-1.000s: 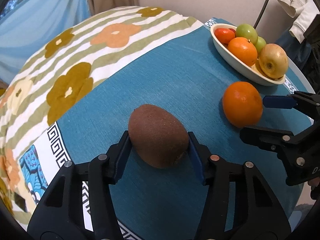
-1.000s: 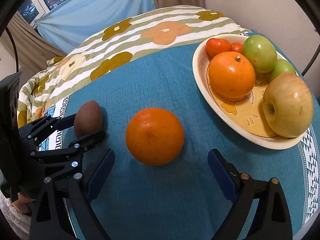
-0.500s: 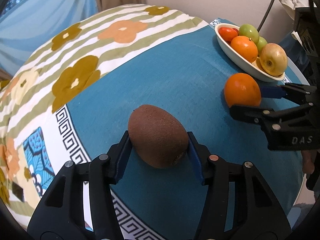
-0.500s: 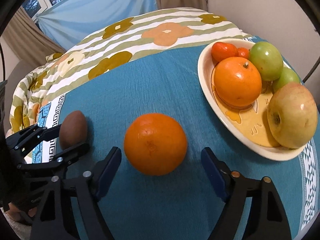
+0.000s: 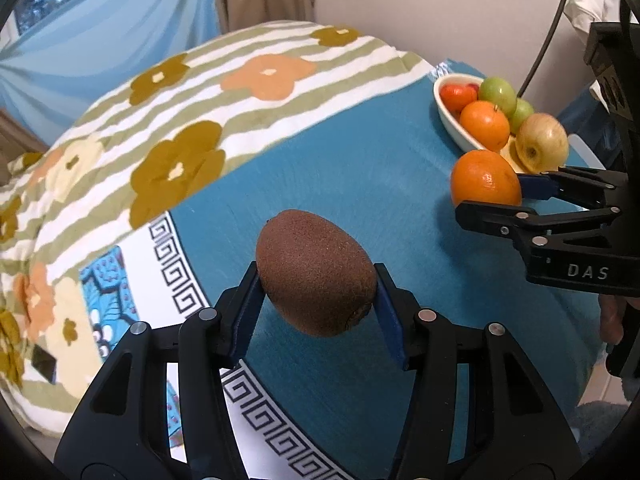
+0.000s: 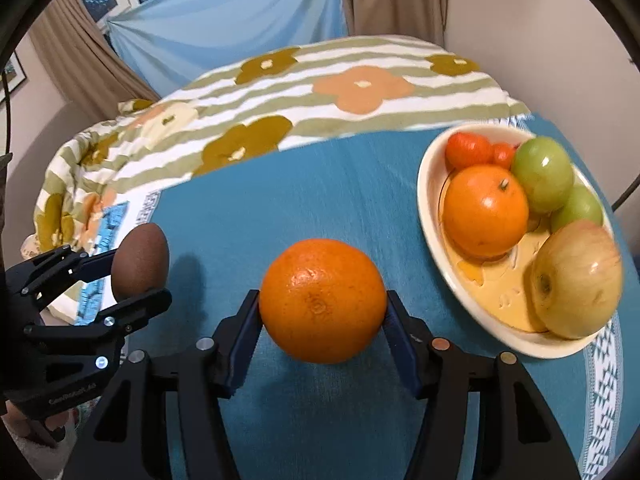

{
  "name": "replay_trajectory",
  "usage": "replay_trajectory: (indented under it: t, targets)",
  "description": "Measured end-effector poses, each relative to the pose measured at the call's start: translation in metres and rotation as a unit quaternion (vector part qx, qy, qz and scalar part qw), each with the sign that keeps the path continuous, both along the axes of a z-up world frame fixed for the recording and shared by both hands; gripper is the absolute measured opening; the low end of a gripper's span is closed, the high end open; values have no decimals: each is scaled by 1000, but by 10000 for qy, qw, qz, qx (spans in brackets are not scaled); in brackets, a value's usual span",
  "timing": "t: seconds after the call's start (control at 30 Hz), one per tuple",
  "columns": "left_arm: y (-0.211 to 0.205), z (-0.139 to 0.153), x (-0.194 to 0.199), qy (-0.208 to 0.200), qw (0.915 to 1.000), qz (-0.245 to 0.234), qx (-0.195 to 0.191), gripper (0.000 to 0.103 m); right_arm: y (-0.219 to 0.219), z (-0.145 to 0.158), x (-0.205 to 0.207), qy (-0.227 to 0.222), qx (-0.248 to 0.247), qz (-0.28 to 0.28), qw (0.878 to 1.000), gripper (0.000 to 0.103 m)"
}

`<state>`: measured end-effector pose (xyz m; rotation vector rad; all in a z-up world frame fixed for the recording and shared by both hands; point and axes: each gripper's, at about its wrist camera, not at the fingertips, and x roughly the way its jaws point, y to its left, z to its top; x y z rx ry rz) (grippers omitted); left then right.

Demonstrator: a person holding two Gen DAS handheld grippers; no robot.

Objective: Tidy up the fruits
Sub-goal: 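Carry the kiwi into the bowl and open the left tool while the right tool carries the orange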

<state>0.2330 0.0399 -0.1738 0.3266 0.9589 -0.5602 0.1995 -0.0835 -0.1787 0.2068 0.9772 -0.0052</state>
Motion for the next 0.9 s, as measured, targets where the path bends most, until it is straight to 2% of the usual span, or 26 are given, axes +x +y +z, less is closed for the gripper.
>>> replay_trajectory:
  t: [0.2,0.5,0.67,0.9]
  targets:
    - [-18,32,-15,-200,9992,346,-57,57,-23,30,-14,-187,116,274,9994,55]
    - [-85,63,-39,-288,9964,706,-362,57,-85,64,-37,-316,-3,606,9977,55]
    - [-131,65,-49,-295,9958,709,-495,57,-127,70,-41,-379,-68,570,9976,55]
    - [-182,49,-51,-188,9958,707,-542,57,-171,71,-43,-409,-115,574,9974,55]
